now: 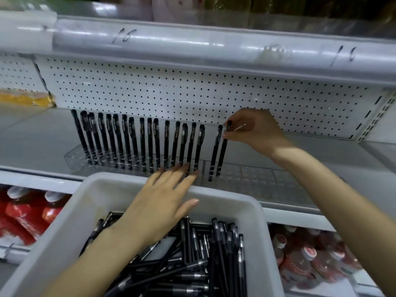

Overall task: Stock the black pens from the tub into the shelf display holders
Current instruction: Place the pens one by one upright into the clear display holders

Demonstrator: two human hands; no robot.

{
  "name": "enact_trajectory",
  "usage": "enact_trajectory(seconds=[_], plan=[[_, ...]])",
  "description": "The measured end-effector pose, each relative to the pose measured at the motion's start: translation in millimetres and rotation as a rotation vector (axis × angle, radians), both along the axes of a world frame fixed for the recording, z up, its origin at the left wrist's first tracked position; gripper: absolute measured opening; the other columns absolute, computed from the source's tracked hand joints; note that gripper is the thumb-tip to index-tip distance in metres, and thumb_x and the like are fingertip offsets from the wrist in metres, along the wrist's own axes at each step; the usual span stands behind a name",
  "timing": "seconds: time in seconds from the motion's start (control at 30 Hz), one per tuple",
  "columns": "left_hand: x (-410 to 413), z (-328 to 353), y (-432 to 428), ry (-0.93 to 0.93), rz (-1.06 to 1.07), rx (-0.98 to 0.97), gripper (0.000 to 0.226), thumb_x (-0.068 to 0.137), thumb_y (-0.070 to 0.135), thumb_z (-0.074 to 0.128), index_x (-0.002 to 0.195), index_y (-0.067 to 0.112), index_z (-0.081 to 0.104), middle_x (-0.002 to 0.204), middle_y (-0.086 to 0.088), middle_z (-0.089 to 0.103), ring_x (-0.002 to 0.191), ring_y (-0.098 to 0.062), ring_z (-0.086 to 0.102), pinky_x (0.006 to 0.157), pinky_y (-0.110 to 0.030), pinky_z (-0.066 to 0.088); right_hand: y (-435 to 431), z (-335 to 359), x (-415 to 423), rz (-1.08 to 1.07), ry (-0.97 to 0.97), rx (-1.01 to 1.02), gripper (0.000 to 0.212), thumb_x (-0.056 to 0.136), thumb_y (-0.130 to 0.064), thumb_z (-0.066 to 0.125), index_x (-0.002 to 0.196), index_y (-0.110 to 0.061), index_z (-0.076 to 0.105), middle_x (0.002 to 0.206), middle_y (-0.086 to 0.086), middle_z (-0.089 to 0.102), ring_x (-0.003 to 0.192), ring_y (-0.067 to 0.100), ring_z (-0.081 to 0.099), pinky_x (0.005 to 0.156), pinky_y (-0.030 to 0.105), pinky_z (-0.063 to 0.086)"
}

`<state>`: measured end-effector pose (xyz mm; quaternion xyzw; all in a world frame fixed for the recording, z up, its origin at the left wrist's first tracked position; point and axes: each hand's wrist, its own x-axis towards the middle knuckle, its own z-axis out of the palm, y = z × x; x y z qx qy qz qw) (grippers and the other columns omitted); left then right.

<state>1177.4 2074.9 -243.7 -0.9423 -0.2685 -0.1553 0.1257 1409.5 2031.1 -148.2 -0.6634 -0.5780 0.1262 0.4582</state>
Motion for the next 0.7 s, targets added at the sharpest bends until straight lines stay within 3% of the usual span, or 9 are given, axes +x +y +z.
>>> enact_trajectory(seconds=[0.17,0.43,0.7], plan=[[0,-1,1,0.023,0.008,-0.035,0.056,0.096,0.054,0.025,0.129,0.020,0.054,0.125,0.000,0.060,0.113,-0.017,0.058,0.096,-0.039,0.043,0,1,0,-0.013,-0.013,-0.010,0.024,0.069,-0.010,0.081,0.084,-0.020,0.066,0.083,-0.004,0.070,0.074,0.007,0.067,0.076,0.016,0.054],[-1,2,-1,0.044,0.004,-0.073,0.056,0.096,0.053,0.025,0.129,0.019,0.054,0.126,0.000,0.059,0.115,-0.017,0.056,0.099,-0.035,0.042,1,-9,1,-0.010,-0.022,-0.082,0.025,0.068,-0.014,0.082,0.081,-0.025,0.063,0.080,-0.006,0.068,0.077,0.010,0.066,0.083,0.025,0.053],[-8,2,0,0.109,0.044,-0.099,0.063,0.096,0.057,0.013,0.138,0.022,0.045,0.133,-0.002,0.055,0.122,-0.017,0.052,0.105,-0.041,0.025,-12,-10,2,-0.086,-0.043,-0.124,0.030,0.069,-0.021,0.082,0.089,-0.029,0.060,0.092,-0.005,0.068,0.087,0.012,0.066,0.089,0.036,0.054]])
